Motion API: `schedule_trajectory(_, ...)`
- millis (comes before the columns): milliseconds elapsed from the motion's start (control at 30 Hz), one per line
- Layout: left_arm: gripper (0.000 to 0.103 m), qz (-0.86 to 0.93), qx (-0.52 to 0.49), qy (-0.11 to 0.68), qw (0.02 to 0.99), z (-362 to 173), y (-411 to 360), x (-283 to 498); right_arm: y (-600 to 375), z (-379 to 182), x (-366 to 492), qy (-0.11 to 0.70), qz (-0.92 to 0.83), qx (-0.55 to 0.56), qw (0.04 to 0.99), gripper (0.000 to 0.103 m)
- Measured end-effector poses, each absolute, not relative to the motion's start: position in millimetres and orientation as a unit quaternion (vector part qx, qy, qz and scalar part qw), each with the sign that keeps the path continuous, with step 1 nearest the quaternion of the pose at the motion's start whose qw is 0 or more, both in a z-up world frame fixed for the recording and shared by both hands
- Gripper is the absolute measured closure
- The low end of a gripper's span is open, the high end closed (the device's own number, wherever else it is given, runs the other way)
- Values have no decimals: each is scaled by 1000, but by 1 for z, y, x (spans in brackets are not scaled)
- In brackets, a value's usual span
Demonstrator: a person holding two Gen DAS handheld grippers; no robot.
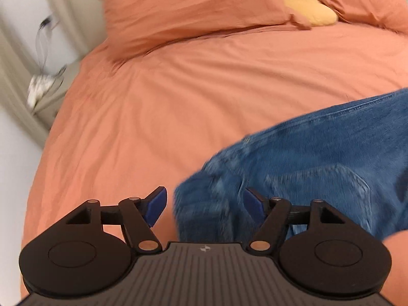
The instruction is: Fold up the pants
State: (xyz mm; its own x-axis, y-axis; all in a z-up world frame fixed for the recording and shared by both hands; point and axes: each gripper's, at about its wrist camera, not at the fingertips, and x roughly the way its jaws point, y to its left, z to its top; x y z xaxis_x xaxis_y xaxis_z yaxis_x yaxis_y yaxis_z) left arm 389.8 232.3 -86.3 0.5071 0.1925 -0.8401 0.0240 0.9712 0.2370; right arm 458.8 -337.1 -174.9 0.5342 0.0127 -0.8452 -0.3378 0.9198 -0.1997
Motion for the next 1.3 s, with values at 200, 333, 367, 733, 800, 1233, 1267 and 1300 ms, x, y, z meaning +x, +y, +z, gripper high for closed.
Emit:
schedule_trajectory(200,20,69,-51,499,862,-84,270,329,-254,-165,378,464,208,-99,855,59)
schedule_trajectory(333,18,84,-180,481,854,-112,292,290,-206,-170,329,462,273,-42,843,60)
schedule_trajectory(367,19,87,-218,477,847,-121,298,283,-194,-173,316,460,284,-33,841,60)
schedule_trajectory(733,19,112,-461,371,799,-193,327,262,-84,-204,286,395,315,-112,856,60)
schedule_trajectory(800,19,112,-472,369,793,-203,328,267,-73,-207,294,391,318,-136,853,60)
schedule_trajectory(1233,88,127,-371,349,851,-117,336,293,-70,-187,301,401,364,-153,826,96)
schedule_trajectory(1267,88,128,-347,350,861,-100,334,295,-70,-179,296,402,368,-146,826,96)
schedule_trajectory(1300,88,132,-320,353,869,-87,333,296,-70,-171,291,403,373,-131,825,96)
